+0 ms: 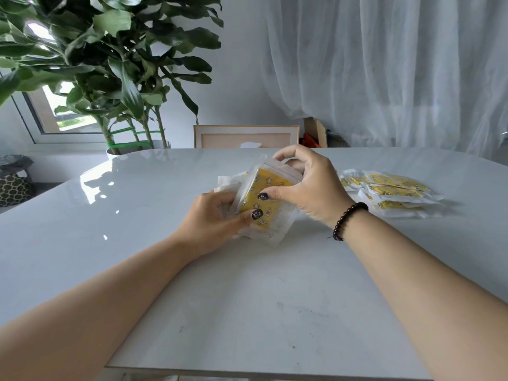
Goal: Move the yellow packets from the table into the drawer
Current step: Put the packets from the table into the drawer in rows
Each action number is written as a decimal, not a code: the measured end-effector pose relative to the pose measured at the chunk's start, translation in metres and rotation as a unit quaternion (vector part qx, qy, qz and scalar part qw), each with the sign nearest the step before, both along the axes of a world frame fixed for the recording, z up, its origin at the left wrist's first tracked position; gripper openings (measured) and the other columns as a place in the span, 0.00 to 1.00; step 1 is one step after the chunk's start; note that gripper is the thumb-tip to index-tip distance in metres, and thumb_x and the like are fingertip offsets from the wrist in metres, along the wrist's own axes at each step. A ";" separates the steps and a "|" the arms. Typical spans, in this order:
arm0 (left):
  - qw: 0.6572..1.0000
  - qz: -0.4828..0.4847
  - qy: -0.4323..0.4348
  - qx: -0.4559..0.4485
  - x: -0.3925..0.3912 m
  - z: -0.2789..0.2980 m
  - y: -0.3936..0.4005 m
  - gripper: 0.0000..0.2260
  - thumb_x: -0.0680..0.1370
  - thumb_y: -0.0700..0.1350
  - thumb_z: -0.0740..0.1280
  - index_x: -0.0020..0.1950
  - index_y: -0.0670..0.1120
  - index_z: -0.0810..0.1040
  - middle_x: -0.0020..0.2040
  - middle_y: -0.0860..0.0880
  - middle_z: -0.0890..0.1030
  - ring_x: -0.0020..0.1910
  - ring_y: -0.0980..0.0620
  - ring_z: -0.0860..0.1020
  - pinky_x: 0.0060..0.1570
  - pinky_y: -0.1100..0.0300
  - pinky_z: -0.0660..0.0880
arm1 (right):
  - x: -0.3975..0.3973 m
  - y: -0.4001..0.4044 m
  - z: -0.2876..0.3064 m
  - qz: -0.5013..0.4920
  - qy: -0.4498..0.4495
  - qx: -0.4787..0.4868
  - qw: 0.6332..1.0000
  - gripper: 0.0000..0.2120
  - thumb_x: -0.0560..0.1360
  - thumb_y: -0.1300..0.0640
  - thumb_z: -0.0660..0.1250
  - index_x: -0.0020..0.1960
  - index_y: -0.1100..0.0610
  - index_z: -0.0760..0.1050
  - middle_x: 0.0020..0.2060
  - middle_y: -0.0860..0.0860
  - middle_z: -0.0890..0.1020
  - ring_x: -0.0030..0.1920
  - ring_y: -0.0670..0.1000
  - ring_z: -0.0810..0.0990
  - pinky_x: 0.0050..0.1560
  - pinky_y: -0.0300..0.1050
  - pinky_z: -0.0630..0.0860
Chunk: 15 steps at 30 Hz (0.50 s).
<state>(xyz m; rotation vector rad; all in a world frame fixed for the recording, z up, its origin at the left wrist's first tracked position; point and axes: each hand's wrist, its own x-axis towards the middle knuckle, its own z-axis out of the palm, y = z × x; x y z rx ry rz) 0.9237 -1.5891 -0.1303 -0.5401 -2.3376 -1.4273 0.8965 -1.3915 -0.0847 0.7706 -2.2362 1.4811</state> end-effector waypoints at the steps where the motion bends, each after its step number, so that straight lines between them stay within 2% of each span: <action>1: 1.000 -0.006 -0.010 0.008 0.000 0.001 0.000 0.05 0.71 0.46 0.75 0.45 0.48 0.84 0.43 0.50 0.85 0.41 0.57 0.82 0.43 0.61 0.80 | 0.001 -0.002 0.000 0.008 -0.003 -0.022 1.000 0.21 0.61 0.57 0.81 0.48 0.48 0.75 0.43 0.52 0.84 0.46 0.50 0.82 0.51 0.50 0.79; 4: 0.998 0.021 -0.024 0.054 -0.002 0.001 -0.003 0.08 0.70 0.46 0.76 0.44 0.43 0.84 0.43 0.43 0.85 0.39 0.52 0.81 0.43 0.52 0.81 | -0.004 0.000 -0.003 -0.011 -0.056 -0.083 0.995 0.21 0.65 0.56 0.78 0.54 0.53 0.74 0.42 0.54 0.82 0.42 0.46 0.80 0.51 0.45 0.78; 6: 0.991 0.037 -0.041 0.121 -0.003 0.002 -0.005 0.14 0.68 0.48 0.75 0.45 0.38 0.83 0.43 0.40 0.85 0.39 0.50 0.81 0.45 0.47 0.80 | -0.006 0.001 -0.009 0.025 -0.154 -0.120 0.980 0.20 0.67 0.59 0.76 0.55 0.55 0.73 0.46 0.62 0.81 0.43 0.50 0.80 0.48 0.46 0.80; 8: 0.987 0.037 -0.062 0.145 -0.002 0.004 -0.004 0.17 0.66 0.50 0.73 0.46 0.37 0.83 0.43 0.41 0.85 0.40 0.49 0.82 0.48 0.44 0.80 | -0.005 -0.002 -0.016 0.084 -0.206 -0.137 0.965 0.14 0.69 0.65 0.73 0.52 0.58 0.75 0.49 0.62 0.83 0.48 0.55 0.83 0.47 0.50 0.81; 10: 0.990 0.029 -0.062 0.121 0.001 0.005 -0.002 0.15 0.67 0.52 0.74 0.46 0.42 0.84 0.44 0.45 0.86 0.41 0.50 0.83 0.50 0.43 0.79 | -0.007 -0.003 -0.016 0.075 -0.174 -0.125 0.974 0.11 0.69 0.67 0.73 0.50 0.58 0.78 0.49 0.61 0.84 0.49 0.58 0.84 0.48 0.52 0.82; 12: 0.993 0.022 -0.056 0.102 0.002 0.006 0.000 0.15 0.67 0.55 0.77 0.45 0.45 0.84 0.45 0.48 0.86 0.45 0.47 0.83 0.51 0.46 0.79 | -0.008 0.001 -0.006 0.015 -0.094 -0.078 0.992 0.10 0.69 0.65 0.74 0.48 0.57 0.79 0.46 0.58 0.84 0.47 0.58 0.84 0.48 0.52 0.81; 13: 0.993 0.025 -0.053 0.103 0.002 0.006 0.000 0.15 0.67 0.55 0.77 0.44 0.46 0.84 0.44 0.49 0.86 0.45 0.47 0.83 0.51 0.50 0.79 | -0.008 0.005 0.001 -0.009 -0.047 -0.032 0.998 0.09 0.69 0.64 0.74 0.46 0.55 0.80 0.43 0.55 0.84 0.44 0.56 0.83 0.48 0.50 0.81; 15: 0.989 0.029 -0.045 0.135 0.002 0.007 0.000 0.11 0.65 0.54 0.77 0.41 0.49 0.85 0.43 0.50 0.86 0.43 0.53 0.82 0.48 0.57 0.79 | -0.008 0.012 0.012 -0.023 0.027 0.071 0.997 0.10 0.70 0.65 0.73 0.41 0.50 0.78 0.36 0.45 0.80 0.37 0.43 0.79 0.44 0.39 0.76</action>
